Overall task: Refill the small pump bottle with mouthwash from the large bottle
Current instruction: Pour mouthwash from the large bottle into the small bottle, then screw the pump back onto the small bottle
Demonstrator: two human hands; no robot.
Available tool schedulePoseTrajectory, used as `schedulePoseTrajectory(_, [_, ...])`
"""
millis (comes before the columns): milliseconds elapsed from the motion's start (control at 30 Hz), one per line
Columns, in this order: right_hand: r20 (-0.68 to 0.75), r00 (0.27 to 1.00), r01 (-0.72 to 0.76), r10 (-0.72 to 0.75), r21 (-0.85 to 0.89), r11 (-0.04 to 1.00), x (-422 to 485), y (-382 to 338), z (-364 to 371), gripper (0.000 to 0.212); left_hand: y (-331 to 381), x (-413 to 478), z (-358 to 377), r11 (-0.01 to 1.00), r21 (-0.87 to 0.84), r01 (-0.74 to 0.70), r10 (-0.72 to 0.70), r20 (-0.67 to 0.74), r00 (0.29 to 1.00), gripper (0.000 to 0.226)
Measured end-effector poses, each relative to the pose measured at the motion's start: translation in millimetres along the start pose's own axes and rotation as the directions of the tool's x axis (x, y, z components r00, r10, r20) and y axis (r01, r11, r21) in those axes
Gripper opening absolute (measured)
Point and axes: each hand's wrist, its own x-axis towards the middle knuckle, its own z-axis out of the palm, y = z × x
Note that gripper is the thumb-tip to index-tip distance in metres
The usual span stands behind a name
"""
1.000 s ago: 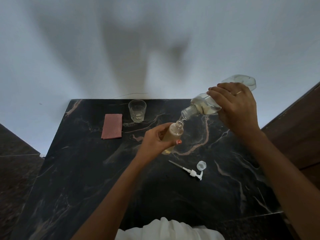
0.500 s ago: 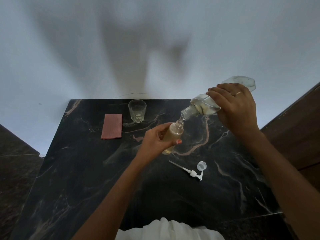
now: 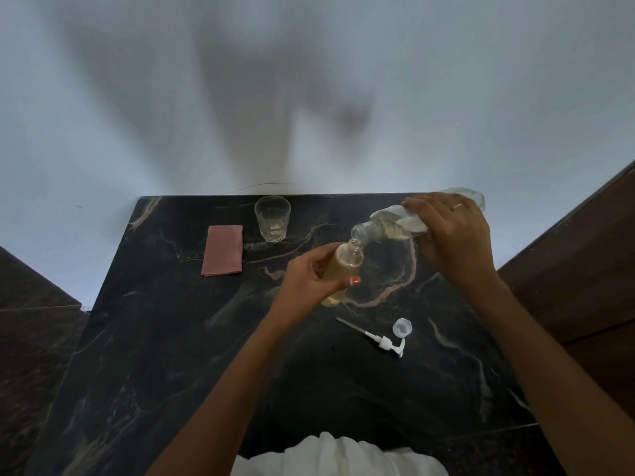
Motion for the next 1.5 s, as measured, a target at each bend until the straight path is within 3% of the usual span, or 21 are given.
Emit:
schedulePoseTrajectory(200, [0.071, 0.983, -0.180, 0.172, 0.133, 0.975, -16, -9, 16, 0.040, -5, 1, 0, 1.000, 0.004, -0.003, 0.004, -0.015, 1.000, 0.053])
schedulePoseTrajectory(267, [0.112, 0.950, -0.308, 0.291, 0.190, 0.932, -24, -12, 25, 0.043, -8, 1, 0, 1.000, 0.003, 0.002, -0.002, -0.021, 1.000, 0.052])
schedulePoseTrajectory(367, [0.226, 0.839, -0.543, 0.494, 0.344, 0.766, -36, -15, 44, 0.047, -12, 1, 0, 1.000, -0.002, 0.009, -0.009, -0.033, 0.999, 0.050])
schedulePoseTrajectory(467, [0.331, 0.731, -0.672, 0.597, 0.503, 0.544, -54, -18, 70, 0.049, -16, 2, -1, 1.000, -0.013, 0.013, -0.014, -0.032, 0.999, 0.050])
schedulePoseTrajectory(567, [0.471, 0.560, -0.803, 0.682, 0.513, 0.305, -74, -20, 100, 0.050, -21, 4, -3, 1.000, -0.009, 0.030, -0.031, -0.031, 0.999, 0.050])
schedulePoseTrajectory(667, [0.514, 0.414, -0.851, 0.751, 0.511, 0.120, -91, -18, 126, 0.052, -28, 8, -2, 0.998, -0.002, 0.057, -0.057, -0.034, 0.998, 0.051])
schedulePoseTrajectory(800, [0.535, 0.302, -0.874, 0.789, 0.486, 0.004, -105, -15, 147, 0.054, -35, 13, -1, 0.996, -0.010, 0.083, -0.084, -0.049, 0.995, 0.051])
schedulePoseTrajectory(1233, [0.545, 0.297, -0.872, 0.784, 0.490, -0.010, -129, -12, 170, 0.059, -44, 21, 7, 0.996, -0.012, 0.087, -0.087, -0.088, 0.992, 0.052])
schedulePoseTrajectory(1500, [0.574, 0.322, -0.868, 0.753, 0.496, -0.007, -133, -12, 162, 0.074, -38, 22, 7, 0.997, -0.022, 0.075, -0.077, -0.092, 0.993, 0.051])
